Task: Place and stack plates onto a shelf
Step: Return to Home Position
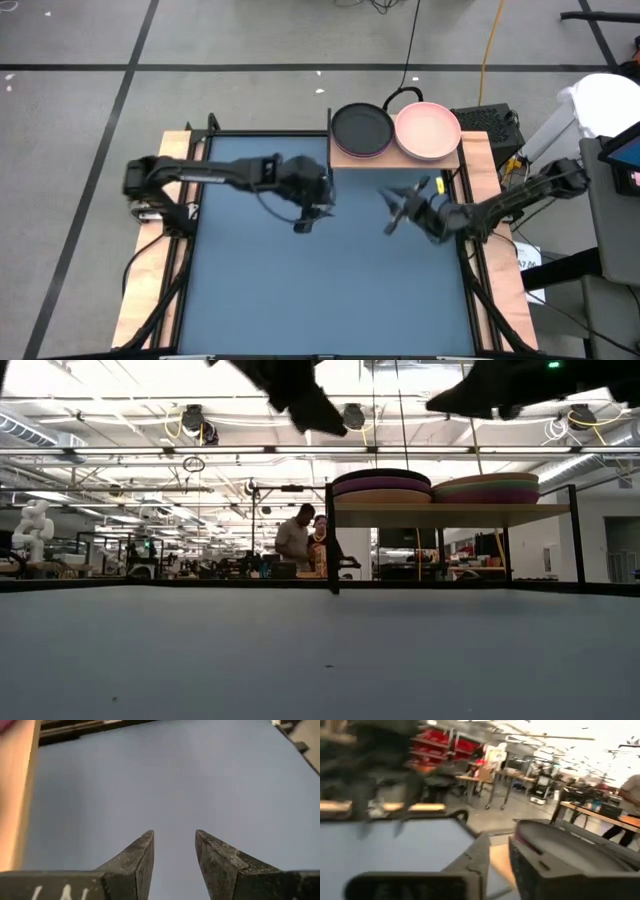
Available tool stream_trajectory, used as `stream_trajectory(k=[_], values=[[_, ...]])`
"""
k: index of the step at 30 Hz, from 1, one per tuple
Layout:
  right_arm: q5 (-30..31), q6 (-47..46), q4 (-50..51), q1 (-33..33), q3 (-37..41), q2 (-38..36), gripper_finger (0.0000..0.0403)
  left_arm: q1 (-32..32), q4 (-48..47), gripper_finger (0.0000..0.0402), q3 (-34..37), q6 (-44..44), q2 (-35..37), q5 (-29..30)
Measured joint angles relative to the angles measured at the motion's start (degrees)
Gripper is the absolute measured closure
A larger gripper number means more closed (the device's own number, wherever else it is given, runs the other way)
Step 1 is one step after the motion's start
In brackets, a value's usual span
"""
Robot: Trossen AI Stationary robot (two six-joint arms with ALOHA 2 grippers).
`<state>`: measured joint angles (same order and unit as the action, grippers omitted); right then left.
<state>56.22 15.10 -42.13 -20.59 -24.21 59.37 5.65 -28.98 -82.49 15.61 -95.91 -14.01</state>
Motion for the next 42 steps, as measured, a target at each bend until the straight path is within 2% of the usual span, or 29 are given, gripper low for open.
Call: stream_trajectory(k=[3,5,8,12,19,21,26,38,42], values=[[-4.2,1.3,-2.9,6.9,0.0,-0.8,0.0377,-1.7,13.2,0.0252,11.4,-3.3,5.1,5.3],[-5.3,0.6,-4.9,11.7,0.0,-0.3,0.0396,-2.5,18.9,0.0252,17.5,-4.0,8.5,7.7],[-5.7,-1.5,-4.7,18.4,0.0,0.6,0.0394,-3.3,26.9,0.0252,24.6,-5.0,12.8,8.9],[-12.2,-4.5,-4.9,25.0,0.0,1.9,0.04,-3.5,36.1,0.0252,33.2,-6.5,17.4,9.1],[-19.8,-9.3,-4.4,33.3,0.0,5.7,0.0402,-2.4,65.6,0.0252,50.0,-5.4,19.3,10.3],[-20.6,-9.9,-4.7,34.5,0.0,6.8,0.0402,-1.8,69.7,0.0252,52.3,-5.9,19.4,11.8],[-20.6,-10.0,-4.8,35.9,0.0,8.1,0.0402,-0.8,69.8,0.0252,53.8,-6.7,19.6,14.1],[-20.6,-10.6,-4.4,35.1,0.0,6.9,0.0403,-0.8,73.2,0.0252,53.8,-4.1,19.6,14.1],[-20.6,-9.9,-3.4,32.4,0.0,5.0,0.0403,-0.5,75.0,0.0252,53.8,-10.6,20.0,15.7]])
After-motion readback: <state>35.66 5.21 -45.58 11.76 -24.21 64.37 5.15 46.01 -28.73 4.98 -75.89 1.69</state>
